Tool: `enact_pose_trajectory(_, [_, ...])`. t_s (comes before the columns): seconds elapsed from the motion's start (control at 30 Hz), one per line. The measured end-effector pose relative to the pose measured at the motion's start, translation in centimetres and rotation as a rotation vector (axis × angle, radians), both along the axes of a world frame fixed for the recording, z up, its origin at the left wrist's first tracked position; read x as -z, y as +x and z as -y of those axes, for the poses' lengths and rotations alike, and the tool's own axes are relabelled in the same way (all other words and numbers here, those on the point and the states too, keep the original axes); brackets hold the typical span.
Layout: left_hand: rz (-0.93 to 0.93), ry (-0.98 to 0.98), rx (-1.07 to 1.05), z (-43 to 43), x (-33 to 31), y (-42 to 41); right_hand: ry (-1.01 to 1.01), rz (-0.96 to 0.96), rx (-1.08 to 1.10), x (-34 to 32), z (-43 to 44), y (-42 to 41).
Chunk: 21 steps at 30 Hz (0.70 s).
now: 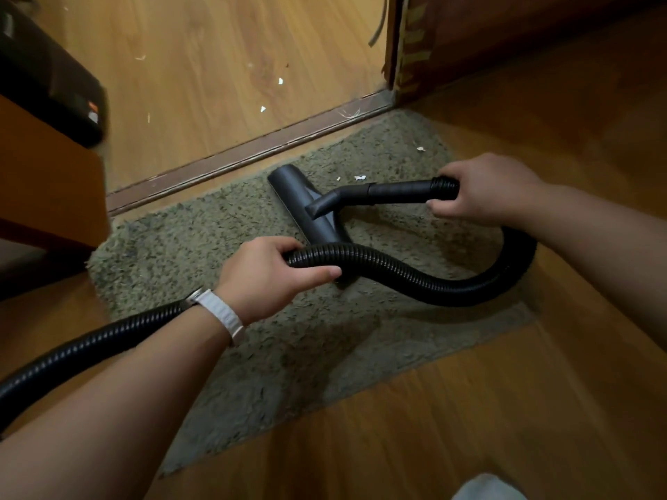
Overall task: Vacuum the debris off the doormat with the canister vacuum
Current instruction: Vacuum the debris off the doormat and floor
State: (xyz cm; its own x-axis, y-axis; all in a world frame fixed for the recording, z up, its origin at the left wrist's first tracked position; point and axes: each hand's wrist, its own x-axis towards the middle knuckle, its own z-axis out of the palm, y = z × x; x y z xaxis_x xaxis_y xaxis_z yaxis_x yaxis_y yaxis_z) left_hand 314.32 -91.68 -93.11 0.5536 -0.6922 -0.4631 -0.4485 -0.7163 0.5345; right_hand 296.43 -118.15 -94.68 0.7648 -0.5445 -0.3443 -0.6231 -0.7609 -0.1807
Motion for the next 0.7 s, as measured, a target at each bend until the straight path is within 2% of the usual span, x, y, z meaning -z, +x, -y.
enact_pose_trajectory(0.27, [0.012, 0.003, 0.079, -0.3, -0.2, 0.3, -0.006, -0.011, 0.073, -0.9, -0.8, -1.1])
enact_pose_trajectory(0.7, [0.024, 0.053, 0.071, -0.7, 1.6, -0.2, -0.026, 0.027, 0.201, 0.7, 0.3, -1.8])
